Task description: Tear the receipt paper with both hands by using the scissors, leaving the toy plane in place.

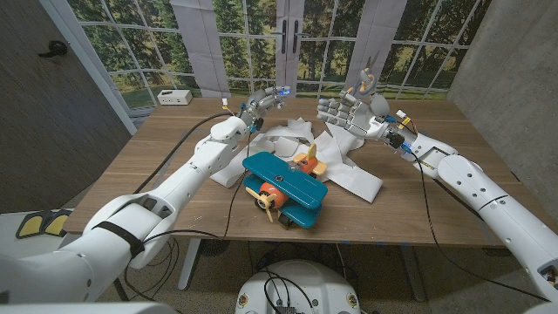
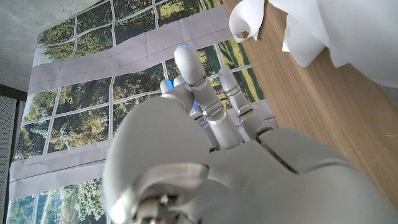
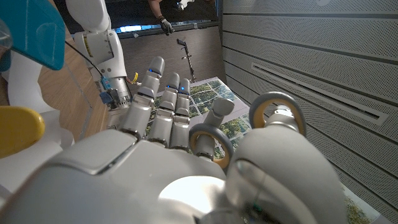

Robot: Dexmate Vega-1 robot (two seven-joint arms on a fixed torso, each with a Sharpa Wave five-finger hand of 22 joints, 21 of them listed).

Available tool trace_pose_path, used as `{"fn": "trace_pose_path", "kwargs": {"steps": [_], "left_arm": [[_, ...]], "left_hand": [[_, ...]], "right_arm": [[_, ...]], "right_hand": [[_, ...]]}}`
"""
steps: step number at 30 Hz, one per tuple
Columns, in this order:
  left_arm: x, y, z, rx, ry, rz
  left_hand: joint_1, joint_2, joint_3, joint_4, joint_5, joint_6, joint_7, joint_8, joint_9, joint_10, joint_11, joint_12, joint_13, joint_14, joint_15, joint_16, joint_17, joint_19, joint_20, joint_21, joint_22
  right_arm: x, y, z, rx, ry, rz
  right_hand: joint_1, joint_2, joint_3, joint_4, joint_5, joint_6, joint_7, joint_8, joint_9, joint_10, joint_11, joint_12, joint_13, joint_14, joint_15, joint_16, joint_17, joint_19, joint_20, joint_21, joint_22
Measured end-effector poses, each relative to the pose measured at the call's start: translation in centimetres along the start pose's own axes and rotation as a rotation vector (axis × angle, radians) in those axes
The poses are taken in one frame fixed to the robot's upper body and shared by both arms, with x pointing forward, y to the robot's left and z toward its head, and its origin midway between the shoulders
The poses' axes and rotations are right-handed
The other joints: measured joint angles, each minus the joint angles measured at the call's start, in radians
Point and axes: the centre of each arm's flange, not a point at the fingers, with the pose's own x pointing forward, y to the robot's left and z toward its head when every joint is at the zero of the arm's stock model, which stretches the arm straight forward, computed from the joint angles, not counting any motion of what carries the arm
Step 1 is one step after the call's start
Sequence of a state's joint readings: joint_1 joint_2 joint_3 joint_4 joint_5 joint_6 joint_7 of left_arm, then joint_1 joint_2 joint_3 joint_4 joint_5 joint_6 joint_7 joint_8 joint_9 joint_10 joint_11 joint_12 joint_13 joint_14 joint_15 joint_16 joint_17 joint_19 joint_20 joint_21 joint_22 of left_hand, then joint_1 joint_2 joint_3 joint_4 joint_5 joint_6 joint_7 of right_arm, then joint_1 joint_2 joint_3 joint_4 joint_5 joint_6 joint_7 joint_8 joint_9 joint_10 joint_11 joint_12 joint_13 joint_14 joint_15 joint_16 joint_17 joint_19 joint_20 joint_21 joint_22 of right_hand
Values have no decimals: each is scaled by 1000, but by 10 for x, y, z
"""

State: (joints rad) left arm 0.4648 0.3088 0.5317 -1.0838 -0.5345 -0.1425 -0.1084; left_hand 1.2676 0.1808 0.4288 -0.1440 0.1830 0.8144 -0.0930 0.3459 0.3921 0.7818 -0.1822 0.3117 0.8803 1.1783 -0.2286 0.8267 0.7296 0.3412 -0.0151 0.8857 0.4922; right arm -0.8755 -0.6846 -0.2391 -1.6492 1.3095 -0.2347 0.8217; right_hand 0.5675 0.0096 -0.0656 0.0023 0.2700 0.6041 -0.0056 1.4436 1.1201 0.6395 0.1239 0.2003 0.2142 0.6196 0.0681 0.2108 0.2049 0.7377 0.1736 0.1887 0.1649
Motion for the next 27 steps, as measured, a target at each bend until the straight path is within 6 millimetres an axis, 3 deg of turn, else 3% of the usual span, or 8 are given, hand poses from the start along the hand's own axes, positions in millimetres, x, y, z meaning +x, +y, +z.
{"fn": "trace_pose_path", "kwargs": {"steps": [3, 10, 17, 27], "left_arm": [[-1, 0, 1, 40, -9, -1], [-4, 1, 3, 173, -23, -15], [-6, 4, 4, 296, -33, -33], [-9, 8, 11, 456, -37, -86]], "left_hand": [[-3, 3, 20, 6, 24, 9, -2, -25, -5, 14, -14, -28, -25, -76, 15, -88, -82, -47, 36, -12, -55], [-137, -18, 45, 30, 40, 25, -18, -73, -27, 18, -18, -69, -66, -173, 64, -258, -213, -98, 87, -58, -197], [-335, -74, 23, 52, 41, 34, -27, -96, -59, 30, -20, -76, -127, -291, 106, -448, -306, -148, 108, -117, -302], [-575, -161, -31, 114, 23, 1, -9, -142, -102, 6, -3, -108, -195, -400, 139, -571, -378, -203, 164, -193, -316]], "right_arm": [[-1, 0, 1, -3, -1, -2], [-3, -1, 4, -10, -3, -8], [-4, -1, 5, -14, -3, -14], [-4, -2, 6, -17, -1, -21]], "right_hand": [[0, 0, -3, 2, 0, 0, 0, 0, 0, 0, 0, 0, 0, 0, 0, 0, 0, 0, 0, 0, 0], [0, 0, -5, 3, 0, 0, 0, 0, -5, 0, 0, 0, 0, 0, 0, 0, 0, 0, 0, 0, 0], [0, 0, -5, 3, 0, 0, 0, -9, -12, 0, 0, 0, 0, 0, 0, 0, 0, -4, 4, 0, 0], [5, 5, -14, 3, 0, 0, 0, -9, -3, -3, -2, 0, 0, 0, 0, 0, 0, -3, 3, 0, 0]]}}
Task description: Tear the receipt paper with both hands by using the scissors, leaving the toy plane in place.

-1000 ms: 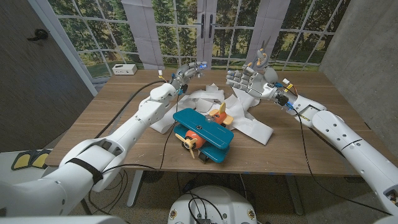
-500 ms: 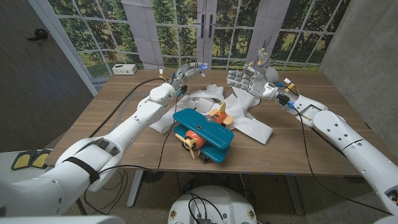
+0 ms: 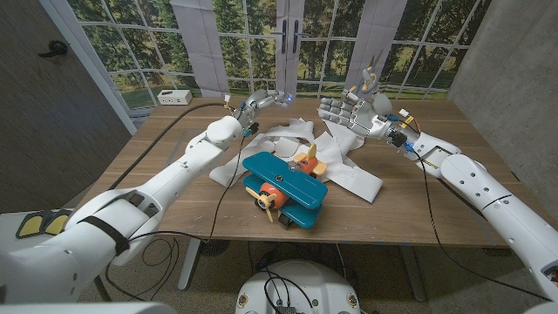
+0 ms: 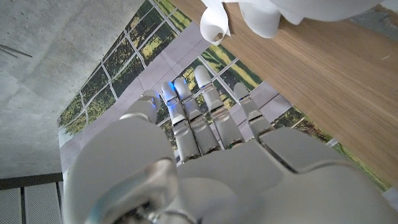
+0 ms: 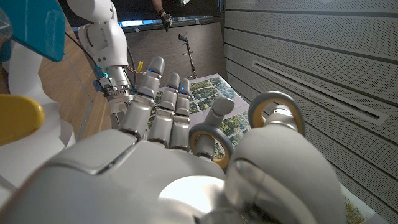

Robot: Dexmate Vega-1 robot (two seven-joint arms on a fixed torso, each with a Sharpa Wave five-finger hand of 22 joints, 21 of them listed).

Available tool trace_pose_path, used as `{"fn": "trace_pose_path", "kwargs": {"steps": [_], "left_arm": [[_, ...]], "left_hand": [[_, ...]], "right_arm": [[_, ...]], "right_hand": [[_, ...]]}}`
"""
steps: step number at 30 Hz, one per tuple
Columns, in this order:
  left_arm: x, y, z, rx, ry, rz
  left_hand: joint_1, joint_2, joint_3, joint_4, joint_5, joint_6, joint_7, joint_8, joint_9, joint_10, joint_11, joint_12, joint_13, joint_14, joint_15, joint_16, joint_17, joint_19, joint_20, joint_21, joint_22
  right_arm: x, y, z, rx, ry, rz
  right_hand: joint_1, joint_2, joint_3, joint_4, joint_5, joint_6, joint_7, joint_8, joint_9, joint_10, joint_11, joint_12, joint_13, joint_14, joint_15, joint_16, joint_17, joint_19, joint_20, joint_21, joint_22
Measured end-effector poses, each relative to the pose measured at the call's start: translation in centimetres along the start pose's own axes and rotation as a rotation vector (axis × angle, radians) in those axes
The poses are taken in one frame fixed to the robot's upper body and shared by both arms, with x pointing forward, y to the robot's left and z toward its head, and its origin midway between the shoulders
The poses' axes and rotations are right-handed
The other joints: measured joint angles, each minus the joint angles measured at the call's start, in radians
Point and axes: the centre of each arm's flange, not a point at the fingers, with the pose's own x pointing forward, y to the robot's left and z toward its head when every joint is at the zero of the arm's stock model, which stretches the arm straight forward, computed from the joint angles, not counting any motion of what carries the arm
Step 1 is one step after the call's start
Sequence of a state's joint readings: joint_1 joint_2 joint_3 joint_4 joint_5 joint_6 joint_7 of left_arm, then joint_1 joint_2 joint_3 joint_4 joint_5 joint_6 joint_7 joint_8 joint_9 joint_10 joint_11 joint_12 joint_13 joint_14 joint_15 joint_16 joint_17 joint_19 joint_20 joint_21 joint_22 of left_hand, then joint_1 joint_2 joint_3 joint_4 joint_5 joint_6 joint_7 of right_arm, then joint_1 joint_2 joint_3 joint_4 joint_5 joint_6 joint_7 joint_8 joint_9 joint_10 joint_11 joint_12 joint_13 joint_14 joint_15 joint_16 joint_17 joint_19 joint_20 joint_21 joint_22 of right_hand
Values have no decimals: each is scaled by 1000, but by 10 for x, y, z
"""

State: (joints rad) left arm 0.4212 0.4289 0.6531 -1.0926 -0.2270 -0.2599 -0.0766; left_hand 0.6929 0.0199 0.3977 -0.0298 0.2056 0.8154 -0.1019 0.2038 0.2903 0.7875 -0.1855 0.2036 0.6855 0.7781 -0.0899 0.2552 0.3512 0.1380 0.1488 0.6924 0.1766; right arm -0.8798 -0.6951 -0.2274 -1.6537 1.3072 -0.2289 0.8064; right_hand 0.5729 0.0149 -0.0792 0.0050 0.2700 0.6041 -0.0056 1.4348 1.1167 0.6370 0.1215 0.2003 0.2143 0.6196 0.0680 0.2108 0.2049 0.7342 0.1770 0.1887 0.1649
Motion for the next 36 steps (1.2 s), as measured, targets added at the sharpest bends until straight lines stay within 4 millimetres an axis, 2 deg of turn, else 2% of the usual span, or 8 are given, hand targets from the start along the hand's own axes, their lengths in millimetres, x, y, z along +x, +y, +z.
{"fn": "trace_pose_path", "kwargs": {"steps": [6, 12, 18, 19, 26, 31, 36], "left_arm": [[-2, 5, 6, 85, -6, -53], [-5, 11, 11, 152, -16, -108], [-9, 17, 19, 236, -24, -172], [-9, 17, 19, 239, -24, -174], [-14, 24, 24, 339, -20, -228], [-16, 26, 26, 404, -14, -260], [-17, 26, 28, 477, -5, -299]], "left_hand": [[-42, -34, -16, -11, 0, -54, -17, -12, -19, -64, 6, -14, -24, -91, 21, -45, -26, -32, 32, -42, 0], [-60, -53, -12, -30, 0, -91, -23, -12, -34, -184, 28, -30, -49, -185, 32, -66, -48, -39, 39, -74, 0], [-65, -47, -12, -43, 0, -162, -25, -25, -44, -285, 49, -30, -70, -262, 40, -70, -63, -56, 56, -101, 0], [-65, -47, -10, -45, 0, -176, -25, -27, -48, -297, 50, -30, -73, -272, 41, -70, -64, -60, 53, -104, 0], [-74, -48, -8, -56, 0, -236, -32, -27, -54, -350, 50, -30, -86, -308, 44, -70, -73, -74, 64, -123, 0], [-74, -48, -9, -63, -6, -275, -41, -27, -58, -387, 34, -30, -97, -325, 44, -66, -77, -86, 63, -141, 0], [-75, -49, -15, -77, -10, -330, -48, -27, -65, -444, 55, -30, -113, -408, 46, -77, -89, -110, 64, -172, 0]], "right_arm": [[1, 0, 1, -2, 2, -4], [1, 0, 1, -4, 6, -6], [1, 0, 1, -3, 9, -8], [1, 0, 1, -3, 9, -8], [3, 0, 1, -2, 13, -6], [3, -1, 2, -2, 14, -6], [4, -1, 2, -3, 15, -5]], "right_hand": [[0, 0, 0, 0, 0, 0, 0, 0, 2, 0, 0, 0, 0, 0, 0, 0, 0, 0, 0, 0, 0], [0, 0, 0, 0, 0, 0, 0, 0, 0, 0, 0, 0, 0, 0, 0, 0, 0, 0, 0, 0, 0], [0, 0, -2, -2, 0, 0, 0, 0, 0, 0, 0, 0, 0, 0, 0, 0, 0, 0, 0, 0, 0], [0, 0, -2, -2, 0, 0, 0, 0, -1, 0, 0, 0, 0, 0, 0, 0, 0, 0, 0, 0, 0], [4, 4, -5, 0, 0, 0, 0, 0, 0, 0, 0, 0, 0, 0, 0, 0, 0, 0, 0, 0, 0], [4, 4, -7, 1, 0, 0, 0, 0, 6, 0, 0, 0, 0, 0, 0, 0, 0, 0, 0, 0, 0], [4, 4, -7, 1, 0, 0, 0, -8, -8, 0, 0, 0, 0, 0, 0, 0, 0, 0, 0, 0, 0]]}}
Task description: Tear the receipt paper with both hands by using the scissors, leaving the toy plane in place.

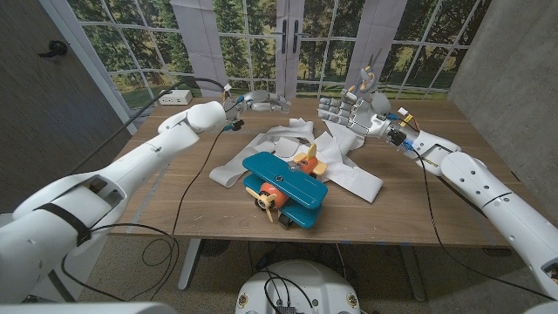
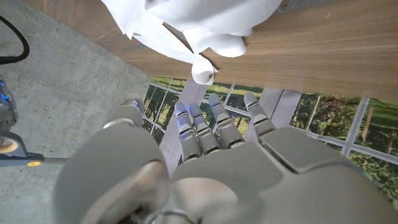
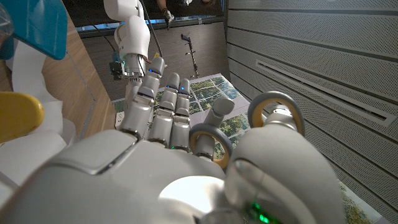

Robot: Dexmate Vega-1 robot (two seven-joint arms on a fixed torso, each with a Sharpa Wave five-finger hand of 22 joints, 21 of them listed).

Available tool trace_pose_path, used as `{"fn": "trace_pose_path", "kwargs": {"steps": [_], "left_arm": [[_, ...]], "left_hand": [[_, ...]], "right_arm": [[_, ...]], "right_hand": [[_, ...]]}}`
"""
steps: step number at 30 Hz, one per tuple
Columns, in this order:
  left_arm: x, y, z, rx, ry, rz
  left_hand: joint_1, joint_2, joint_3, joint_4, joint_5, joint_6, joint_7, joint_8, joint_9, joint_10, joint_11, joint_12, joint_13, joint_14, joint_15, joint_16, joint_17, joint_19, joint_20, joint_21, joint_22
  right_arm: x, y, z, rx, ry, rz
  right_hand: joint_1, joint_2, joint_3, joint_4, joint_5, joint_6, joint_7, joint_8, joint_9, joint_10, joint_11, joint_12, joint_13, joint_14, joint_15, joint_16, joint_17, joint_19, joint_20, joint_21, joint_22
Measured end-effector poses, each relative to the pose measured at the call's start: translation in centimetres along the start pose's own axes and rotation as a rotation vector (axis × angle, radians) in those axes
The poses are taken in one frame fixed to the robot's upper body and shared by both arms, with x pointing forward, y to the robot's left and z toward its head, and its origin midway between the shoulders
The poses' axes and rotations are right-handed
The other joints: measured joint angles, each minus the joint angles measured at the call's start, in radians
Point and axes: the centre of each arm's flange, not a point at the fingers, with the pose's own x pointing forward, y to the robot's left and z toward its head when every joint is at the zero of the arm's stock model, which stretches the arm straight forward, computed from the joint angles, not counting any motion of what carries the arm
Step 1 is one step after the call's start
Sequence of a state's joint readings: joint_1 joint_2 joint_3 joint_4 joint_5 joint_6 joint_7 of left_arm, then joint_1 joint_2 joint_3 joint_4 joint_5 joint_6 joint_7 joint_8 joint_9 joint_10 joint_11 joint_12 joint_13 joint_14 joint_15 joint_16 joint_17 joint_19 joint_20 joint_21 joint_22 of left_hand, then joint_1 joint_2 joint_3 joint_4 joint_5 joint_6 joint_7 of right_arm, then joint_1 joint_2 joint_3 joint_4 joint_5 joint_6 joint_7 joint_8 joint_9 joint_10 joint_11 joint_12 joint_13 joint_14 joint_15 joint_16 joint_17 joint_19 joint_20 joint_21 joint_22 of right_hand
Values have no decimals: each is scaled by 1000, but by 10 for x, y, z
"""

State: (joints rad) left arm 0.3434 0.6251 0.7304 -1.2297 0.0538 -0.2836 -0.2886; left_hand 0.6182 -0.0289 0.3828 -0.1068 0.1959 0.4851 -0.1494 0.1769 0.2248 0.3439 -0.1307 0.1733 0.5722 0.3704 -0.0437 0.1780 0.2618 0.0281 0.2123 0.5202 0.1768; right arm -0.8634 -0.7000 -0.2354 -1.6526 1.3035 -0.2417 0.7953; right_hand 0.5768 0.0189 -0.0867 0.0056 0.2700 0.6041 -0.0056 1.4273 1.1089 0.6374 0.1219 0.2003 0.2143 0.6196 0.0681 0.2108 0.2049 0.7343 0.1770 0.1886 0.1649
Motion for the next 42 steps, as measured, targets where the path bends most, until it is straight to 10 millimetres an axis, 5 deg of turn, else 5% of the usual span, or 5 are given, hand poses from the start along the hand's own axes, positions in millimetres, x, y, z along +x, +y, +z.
{"fn": "trace_pose_path", "kwargs": {"steps": [2, 5, 11, 29, 42], "left_arm": [[0, 2, 1, 22, 2, -13], [0, 2, 1, 51, 9, -38], [2, -1, 1, 99, 23, -82], [16, -20, 5, 295, 55, -161], [26, -37, 7, 383, 57, -169]], "left_hand": [[-6, -6, -3, -11, -3, -30, -8, 0, -5, -27, 11, 4, -13, -52, 7, -1, -15, -13, -1, -17, 0], [-11, -11, -7, -21, -4, -78, -20, 0, -11, -75, 30, 4, -38, -145, 70, -5, -42, -22, 0, -47, 0], [-11, -11, -9, -26, -4, -153, -42, 0, -20, -147, 46, 4, -73, -197, 121, -4, -70, -32, 0, -83, 0], [6, 6, 0, -44, -8, -183, -49, 8, -25, -192, 38, 12, -101, -171, 90, 15, -78, -20, -3, -99, 0], [39, 18, 9, -52, -8, -169, -52, 12, -30, -208, 22, 19, -122, -201, 140, 7, -80, 35, -2, -99, 3]], "right_arm": [[0, 0, 0, 0, 1, 2], [1, 0, 1, 0, 2, 5], [3, -1, 1, 1, 4, 8], [8, -3, 2, 8, 13, 18], [9, -5, 3, 10, 13, 18]], "right_hand": [[0, 0, -2, -2, 0, 0, 0, 0, -2, 0, 0, 0, 0, 0, 0, 0, 0, 0, 0, 0, 0], [0, 0, -3, -3, 0, 0, 0, 0, -2, 0, 0, 0, 0, 0, 0, 0, 0, 0, 0, 0, 0], [0, 0, -3, -3, 0, 0, 0, 0, 10, 0, 0, 0, 0, 0, 0, 0, 0, 0, 0, 0, 0], [4, 4, -10, -2, 0, 0, 0, 0, 11, 0, 0, 0, 0, 0, 0, 0, 0, 0, 0, 0, 0], [9, 9, -11, -3, 0, 0, 0, 4, 19, 0, 0, 0, 0, 0, 0, 0, 0, 0, 0, 0, 0]]}}
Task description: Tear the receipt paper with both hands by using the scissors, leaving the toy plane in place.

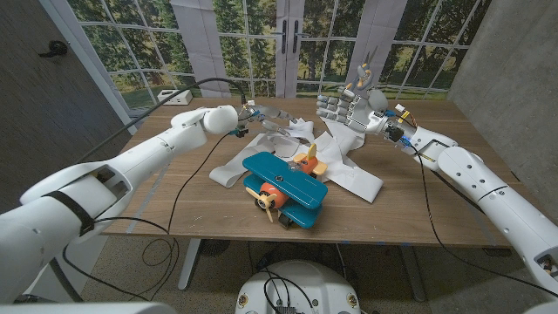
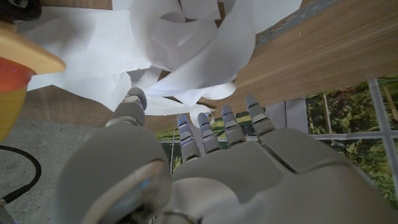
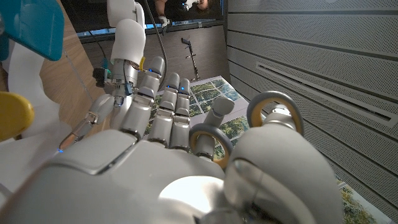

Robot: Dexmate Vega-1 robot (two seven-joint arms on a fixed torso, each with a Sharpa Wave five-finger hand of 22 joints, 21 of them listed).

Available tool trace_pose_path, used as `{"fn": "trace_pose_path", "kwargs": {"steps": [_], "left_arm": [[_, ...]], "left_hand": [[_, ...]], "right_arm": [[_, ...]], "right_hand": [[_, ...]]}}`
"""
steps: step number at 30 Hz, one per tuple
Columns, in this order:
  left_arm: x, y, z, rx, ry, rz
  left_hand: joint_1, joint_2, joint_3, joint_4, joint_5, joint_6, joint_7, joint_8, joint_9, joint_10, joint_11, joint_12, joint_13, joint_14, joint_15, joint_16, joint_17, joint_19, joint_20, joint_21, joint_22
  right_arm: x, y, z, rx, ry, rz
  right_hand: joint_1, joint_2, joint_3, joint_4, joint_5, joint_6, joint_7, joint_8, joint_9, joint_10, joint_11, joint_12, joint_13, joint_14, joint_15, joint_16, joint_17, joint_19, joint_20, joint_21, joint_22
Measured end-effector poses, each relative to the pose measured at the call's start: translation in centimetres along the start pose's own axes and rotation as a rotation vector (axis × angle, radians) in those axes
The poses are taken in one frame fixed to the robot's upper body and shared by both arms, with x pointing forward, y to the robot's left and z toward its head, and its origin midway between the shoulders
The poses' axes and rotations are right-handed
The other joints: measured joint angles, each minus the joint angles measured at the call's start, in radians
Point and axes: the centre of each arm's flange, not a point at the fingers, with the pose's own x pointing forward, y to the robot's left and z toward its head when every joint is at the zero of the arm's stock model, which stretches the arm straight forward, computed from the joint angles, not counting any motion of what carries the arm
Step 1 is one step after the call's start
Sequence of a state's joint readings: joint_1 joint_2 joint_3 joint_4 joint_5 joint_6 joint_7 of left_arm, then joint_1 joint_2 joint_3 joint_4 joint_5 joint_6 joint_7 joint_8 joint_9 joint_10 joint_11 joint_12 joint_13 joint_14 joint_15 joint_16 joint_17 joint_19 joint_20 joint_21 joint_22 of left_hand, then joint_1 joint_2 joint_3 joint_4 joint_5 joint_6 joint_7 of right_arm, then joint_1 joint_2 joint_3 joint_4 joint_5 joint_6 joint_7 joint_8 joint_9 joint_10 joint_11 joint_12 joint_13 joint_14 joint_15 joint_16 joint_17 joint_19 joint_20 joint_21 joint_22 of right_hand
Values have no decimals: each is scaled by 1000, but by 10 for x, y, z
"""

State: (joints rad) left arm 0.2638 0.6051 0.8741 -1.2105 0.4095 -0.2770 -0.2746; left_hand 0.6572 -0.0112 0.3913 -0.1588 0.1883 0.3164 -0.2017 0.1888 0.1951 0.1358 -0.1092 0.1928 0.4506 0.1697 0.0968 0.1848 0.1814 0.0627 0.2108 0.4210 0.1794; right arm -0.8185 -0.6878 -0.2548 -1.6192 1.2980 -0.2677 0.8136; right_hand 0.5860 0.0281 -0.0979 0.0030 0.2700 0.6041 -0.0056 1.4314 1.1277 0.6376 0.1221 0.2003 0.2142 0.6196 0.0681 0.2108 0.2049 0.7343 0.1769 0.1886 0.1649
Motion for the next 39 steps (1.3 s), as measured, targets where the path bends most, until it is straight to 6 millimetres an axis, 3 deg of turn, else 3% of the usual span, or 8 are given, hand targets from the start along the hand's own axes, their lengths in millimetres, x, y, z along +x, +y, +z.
{"fn": "trace_pose_path", "kwargs": {"steps": [11, 19, 25, 29, 33, 39], "left_arm": [[12, -10, 4, 49, 11, -18], [19, -18, 6, 78, 17, -38], [24, -25, 8, 98, 20, -48], [27, -30, 8, 106, 22, -49], [28, -30, 8, 115, 23, -40], [29, -31, 10, 137, 21, 3]], "left_hand": [[33, 14, 8, -8, 0, 2, -10, 4, 0, -14, -14, 0, -13, -21, 0, 0, 0, 20, 2, -7, 0], [81, 30, 20, -11, 4, 43, -18, 11, 0, 3, -23, 19, -29, 28, -42, 19, 0, 110, 2, 1, 5], [124, 35, 28, -11, 4, 79, -18, 19, 0, 30, -32, 40, -34, 51, -54, 20, 3, 165, 3, 7, 5], [161, 52, 29, -13, 9, 99, -19, 19, 3, 63, -39, 58, -33, 108, -93, 43, 9, 220, 4, 19, 8], [253, 79, 51, -24, 9, 125, -2, 19, 5, 131, -51, 89, -30, 203, -133, 75, 17, 281, 1, 32, 9], [397, 123, 58, -25, 9, 188, 25, 42, 17, 286, -69, 160, 4, 393, -147, 162, 42, 375, -43, 70, 13]], "right_arm": [[-1, -1, 2, -1, -3, -2], [-4, -1, 3, -1, -6, -6], [-5, -1, 3, 1, -9, -8], [-6, -1, 4, 3, -12, -9], [-6, -2, 4, 2, -14, -10], [-7, -2, 4, 6, -17, -13]], "right_hand": [[0, 0, -3, 3, 0, 0, 0, 0, 3, 0, 0, 0, 0, 0, 0, 0, 0, 0, 0, 0, 0], [0, 0, -7, -1, 0, 0, 0, 0, -6, 0, 0, 0, 0, 0, 0, 0, 0, 0, 0, 0, 0], [0, 0, -12, 2, 0, 0, 0, 0, -1, 0, 0, 0, 0, 0, 0, 0, 0, 0, 0, 0, 0], [0, 0, -12, 2, 0, 0, 0, 0, 8, 0, 0, 0, 0, 0, 0, 0, 0, 0, 0, 0, 0], [2, 2, -12, 2, 0, 0, 0, 0, 4, 0, 0, 0, 0, 0, 0, 0, 0, 0, 0, 0, 0], [4, 4, -15, -1, 0, 0, 0, -8, -8, 0, 0, 0, 0, 0, 0, 0, 0, 0, 0, 0, 0]]}}
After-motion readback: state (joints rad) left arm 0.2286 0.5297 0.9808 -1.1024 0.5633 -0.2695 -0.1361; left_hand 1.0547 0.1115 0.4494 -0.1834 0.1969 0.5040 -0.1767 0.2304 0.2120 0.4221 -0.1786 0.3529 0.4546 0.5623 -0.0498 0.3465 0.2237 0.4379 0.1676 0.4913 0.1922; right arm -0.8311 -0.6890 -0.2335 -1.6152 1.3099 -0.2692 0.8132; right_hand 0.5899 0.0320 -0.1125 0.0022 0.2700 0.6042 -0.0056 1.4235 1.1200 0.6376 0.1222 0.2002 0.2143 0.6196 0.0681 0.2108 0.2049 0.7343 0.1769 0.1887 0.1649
